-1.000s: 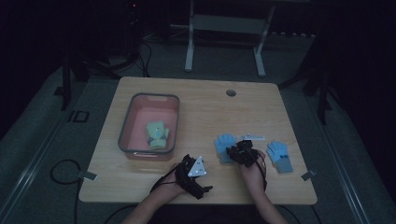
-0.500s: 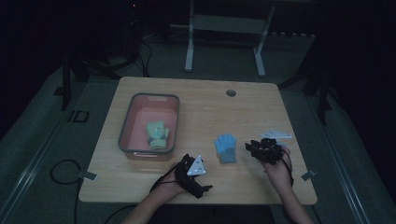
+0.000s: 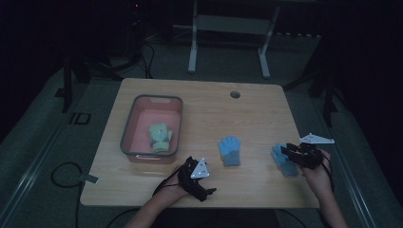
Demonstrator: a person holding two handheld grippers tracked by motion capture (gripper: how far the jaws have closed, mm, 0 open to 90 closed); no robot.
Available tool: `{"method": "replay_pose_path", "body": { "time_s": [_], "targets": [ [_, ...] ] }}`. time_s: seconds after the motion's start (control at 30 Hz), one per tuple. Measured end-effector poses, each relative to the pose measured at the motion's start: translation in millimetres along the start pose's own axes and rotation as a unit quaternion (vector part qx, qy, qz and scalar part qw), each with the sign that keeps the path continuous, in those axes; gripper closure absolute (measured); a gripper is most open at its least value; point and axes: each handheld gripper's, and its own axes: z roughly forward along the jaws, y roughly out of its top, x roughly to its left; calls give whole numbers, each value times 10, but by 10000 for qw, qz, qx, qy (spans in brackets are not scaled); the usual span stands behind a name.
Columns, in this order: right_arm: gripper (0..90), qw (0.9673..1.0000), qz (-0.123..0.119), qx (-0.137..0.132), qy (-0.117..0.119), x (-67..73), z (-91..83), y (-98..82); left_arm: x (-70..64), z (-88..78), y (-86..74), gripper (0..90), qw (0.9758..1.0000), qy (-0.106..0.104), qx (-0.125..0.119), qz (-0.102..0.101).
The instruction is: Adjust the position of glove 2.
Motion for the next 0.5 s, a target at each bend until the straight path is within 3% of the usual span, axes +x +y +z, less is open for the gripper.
{"method": "replay_pose_path", "body": {
  "time_s": [0.2, 0.5],
  "targets": [
    [622, 9995, -30, 305, 34, -131, 37, -213, 0, 2, -1, 24, 10000, 0, 4, 7],
    [610, 9988, 21, 467, 110, -140, 135, -386, 3, 2, 0, 23, 10000, 19, -1, 5]
  ]
}}
